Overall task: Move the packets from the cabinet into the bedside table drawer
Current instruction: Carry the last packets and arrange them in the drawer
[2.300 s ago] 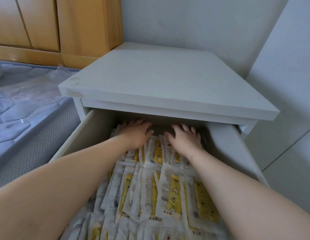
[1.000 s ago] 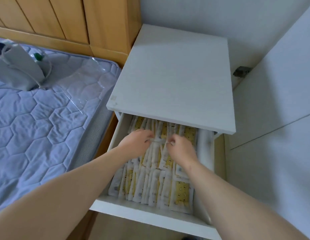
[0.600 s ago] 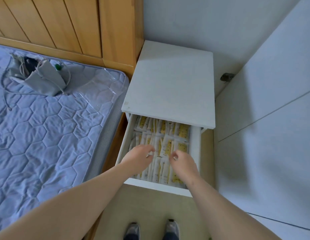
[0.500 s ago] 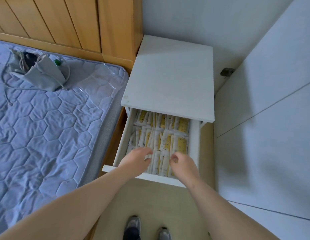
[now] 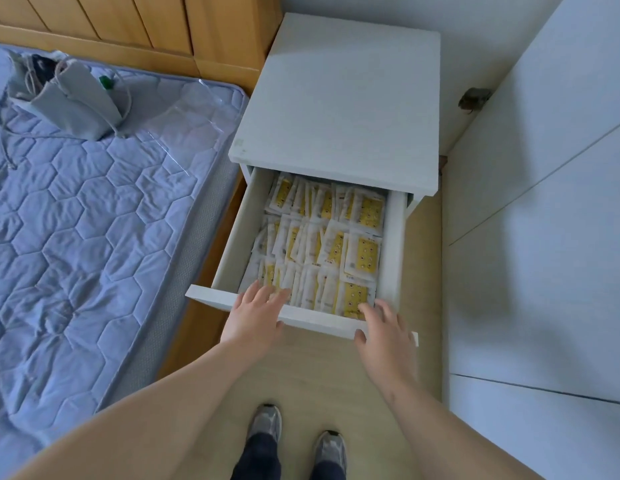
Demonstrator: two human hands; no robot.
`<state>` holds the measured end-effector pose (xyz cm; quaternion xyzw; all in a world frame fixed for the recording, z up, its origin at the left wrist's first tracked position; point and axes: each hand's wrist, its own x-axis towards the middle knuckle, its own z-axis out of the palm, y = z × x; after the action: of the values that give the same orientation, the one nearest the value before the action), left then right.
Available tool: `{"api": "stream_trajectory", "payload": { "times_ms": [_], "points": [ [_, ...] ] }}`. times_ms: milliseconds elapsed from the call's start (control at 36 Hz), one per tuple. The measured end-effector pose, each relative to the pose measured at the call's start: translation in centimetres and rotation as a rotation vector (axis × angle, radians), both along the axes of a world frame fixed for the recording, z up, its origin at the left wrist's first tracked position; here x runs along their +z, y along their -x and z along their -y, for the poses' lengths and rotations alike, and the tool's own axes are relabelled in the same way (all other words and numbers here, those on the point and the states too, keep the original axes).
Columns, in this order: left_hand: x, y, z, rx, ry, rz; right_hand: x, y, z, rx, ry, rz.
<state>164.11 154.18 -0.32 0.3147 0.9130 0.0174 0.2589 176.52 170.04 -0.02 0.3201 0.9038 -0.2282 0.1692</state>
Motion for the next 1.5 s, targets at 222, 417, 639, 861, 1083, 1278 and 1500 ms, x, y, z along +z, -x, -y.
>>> {"api": "stream_trajectory", "payload": {
  "times_ms": [222,417,639,861,1083,1278,1500],
  "points": [
    [-1.8,0.2,-1.0,-0.123,0.042,-0.073,-1.8,1.3,-0.5,0.174,-0.005,-0.014],
    [-2.5,0.0,-0.3,-0.163,0.003,-0.153,-2.5,2.0,-0.4,0.392,-0.030,-0.006],
    [-2.8,1.2,-0.6,-0.216,-0.044,-0.264,-3.8,3.1,-0.6,0.444,-0.145,-0.097],
    [-3.2,3.9,-2.2,-0.233,-0.122,-0.244,-3.2,5.6,-2.5,0.407,-0.113,-0.068],
    [-4.1,8.2,-4.5,-0.299,-0.223,-0.244,-2.6,9.1,-4.9,0.338,-0.139,-0.048],
    [-4.5,11.0,-6.6,-0.329,-0.278,-0.339,-3.2,11.5,-7.4,0.331,-0.096,-0.102],
    [-4.8,13.8,-9.4,-0.265,-0.260,-0.442,-4.1,14.1,-9.9,0.352,-0.190,-0.145]
  ]
}}
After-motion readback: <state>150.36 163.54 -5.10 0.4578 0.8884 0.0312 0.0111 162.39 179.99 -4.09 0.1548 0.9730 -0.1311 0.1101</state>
